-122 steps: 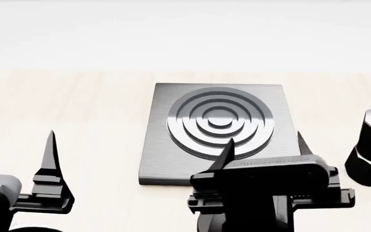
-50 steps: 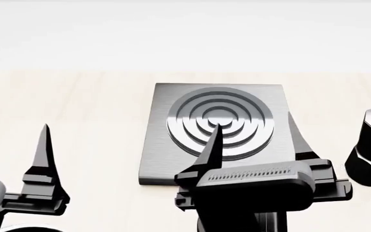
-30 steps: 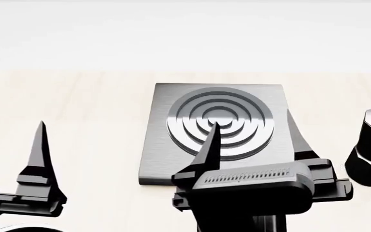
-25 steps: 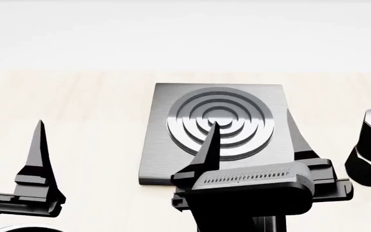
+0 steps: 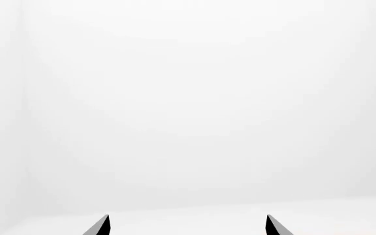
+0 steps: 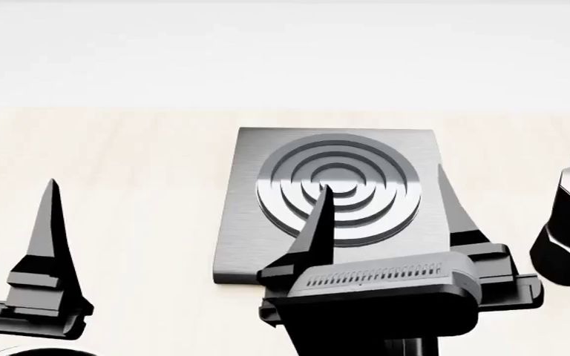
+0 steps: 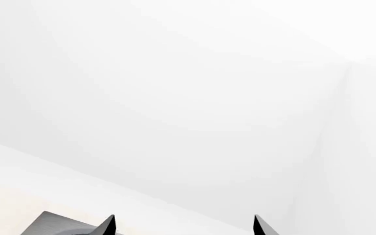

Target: Turn on the stove.

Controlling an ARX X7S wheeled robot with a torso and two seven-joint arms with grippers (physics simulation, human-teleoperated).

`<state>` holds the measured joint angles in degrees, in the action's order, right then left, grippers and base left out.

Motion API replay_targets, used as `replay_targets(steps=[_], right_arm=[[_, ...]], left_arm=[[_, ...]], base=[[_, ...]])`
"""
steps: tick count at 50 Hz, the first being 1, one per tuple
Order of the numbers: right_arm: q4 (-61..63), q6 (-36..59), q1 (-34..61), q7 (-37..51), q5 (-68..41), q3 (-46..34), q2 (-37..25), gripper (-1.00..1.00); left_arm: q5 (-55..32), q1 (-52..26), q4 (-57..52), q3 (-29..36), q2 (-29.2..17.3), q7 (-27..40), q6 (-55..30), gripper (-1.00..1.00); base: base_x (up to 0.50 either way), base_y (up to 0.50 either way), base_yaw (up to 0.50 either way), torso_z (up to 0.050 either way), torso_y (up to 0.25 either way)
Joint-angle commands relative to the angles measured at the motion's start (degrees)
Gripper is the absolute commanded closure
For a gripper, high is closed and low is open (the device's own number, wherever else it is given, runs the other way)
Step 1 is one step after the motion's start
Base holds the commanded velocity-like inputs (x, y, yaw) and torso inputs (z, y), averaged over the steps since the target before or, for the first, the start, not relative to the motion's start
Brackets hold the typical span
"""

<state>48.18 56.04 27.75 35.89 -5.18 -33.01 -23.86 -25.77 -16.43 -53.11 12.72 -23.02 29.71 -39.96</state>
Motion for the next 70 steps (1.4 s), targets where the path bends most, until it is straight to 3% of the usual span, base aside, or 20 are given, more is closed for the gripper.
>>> replay_targets(steps=[1, 42, 63, 70], right_arm=[[1.60, 1.63, 0.41, 0.03, -0.10, 0.01, -0.18, -1.00], [7.43, 6.19, 2.74, 0.49, 0.43, -2.75, -0.05, -1.00], [6.66, 5.37, 2.47, 0.63, 0.35, -2.45, -0.29, -1.00], [6.59, 5.23, 2.44, 0.68, 0.38, -2.44, -0.39, -1.00]], left_arm=[[-1.44, -0.72, -2.29, -0.10, -0.65, 1.16, -1.51, -1.00], [-7.15, -3.21, -6.60, 0.95, -4.19, 7.66, -2.54, -1.00], [-18.41, -12.41, -6.80, 15.19, -19.79, 26.20, 10.57, -1.00], [-19.02, -14.57, -6.68, 18.78, -22.19, 28.93, 13.19, -1.00]], base=[[0.00, 0.00, 0.00, 0.000, 0.000], [0.00, 0.00, 0.00, 0.000, 0.000], [0.00, 0.00, 0.00, 0.000, 0.000], [0.00, 0.00, 0.00, 0.000, 0.000]])
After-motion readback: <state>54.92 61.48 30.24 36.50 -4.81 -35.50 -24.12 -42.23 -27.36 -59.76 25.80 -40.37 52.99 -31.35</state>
